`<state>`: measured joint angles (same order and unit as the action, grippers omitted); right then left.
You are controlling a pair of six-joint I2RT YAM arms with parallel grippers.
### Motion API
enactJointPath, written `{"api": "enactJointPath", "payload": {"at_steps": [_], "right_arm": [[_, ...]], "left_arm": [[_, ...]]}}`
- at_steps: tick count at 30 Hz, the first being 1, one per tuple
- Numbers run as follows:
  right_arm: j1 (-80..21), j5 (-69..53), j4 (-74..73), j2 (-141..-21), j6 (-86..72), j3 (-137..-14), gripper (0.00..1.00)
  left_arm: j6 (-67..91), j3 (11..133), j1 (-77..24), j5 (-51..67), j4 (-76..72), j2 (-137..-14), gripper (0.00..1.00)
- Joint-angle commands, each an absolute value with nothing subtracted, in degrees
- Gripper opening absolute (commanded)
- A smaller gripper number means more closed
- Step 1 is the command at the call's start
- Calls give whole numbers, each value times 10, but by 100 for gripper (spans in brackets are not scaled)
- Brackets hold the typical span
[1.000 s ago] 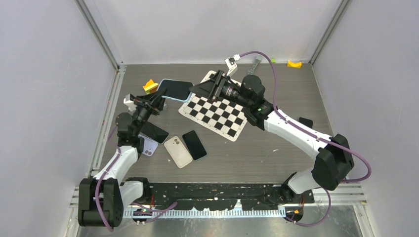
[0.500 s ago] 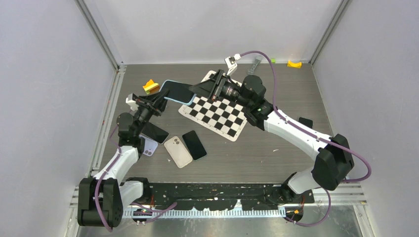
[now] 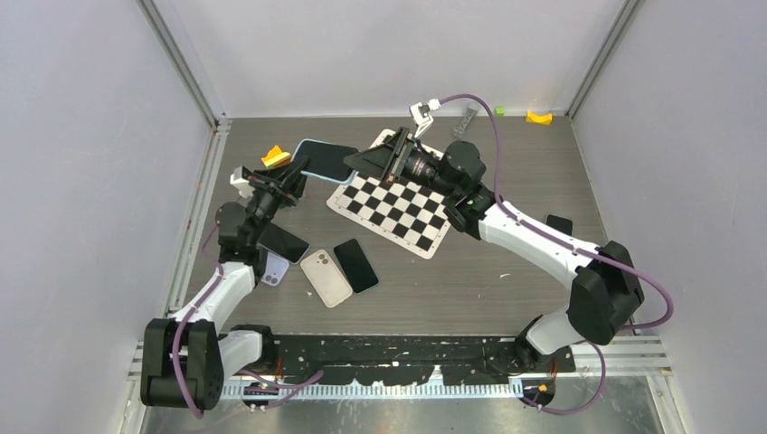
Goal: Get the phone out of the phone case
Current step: Remove the phone case from the phone.
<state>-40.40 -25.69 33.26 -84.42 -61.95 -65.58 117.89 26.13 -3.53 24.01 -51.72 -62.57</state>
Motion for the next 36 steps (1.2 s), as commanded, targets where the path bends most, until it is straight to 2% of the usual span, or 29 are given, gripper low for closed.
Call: {"api": "enactJointPath", "payload": {"at_steps": [1, 3, 5, 21, 23, 27, 34, 36], "right_arm": [[-406, -269, 397, -856, -636, -643, 40], [-405, -270, 412, -856, -642, -639, 28], [-404, -271, 422, -857, -646, -637, 24], [-380, -262, 496, -866, -684, -614, 22], [-379, -265, 484, -869, -683, -621, 24], [-380, -269, 437, -878, -678, -642, 34], [-380, -250, 243, -895, -632, -702, 58], [-380, -238, 175, -900, -618, -722, 61]], "left_arm": [[1322, 300, -41, 220, -633, -615, 0], [1326, 298, -41, 218, -634, -616, 0], [1327, 298, -41, 216, -636, -617, 0], [1335, 292, -41, 209, -641, -624, 0], [1335, 295, -40, 211, -642, -625, 0], [1326, 306, -42, 220, -642, -628, 0], [1260, 373, -42, 293, -631, -643, 0], [1233, 392, -41, 309, -628, -646, 0]]}}
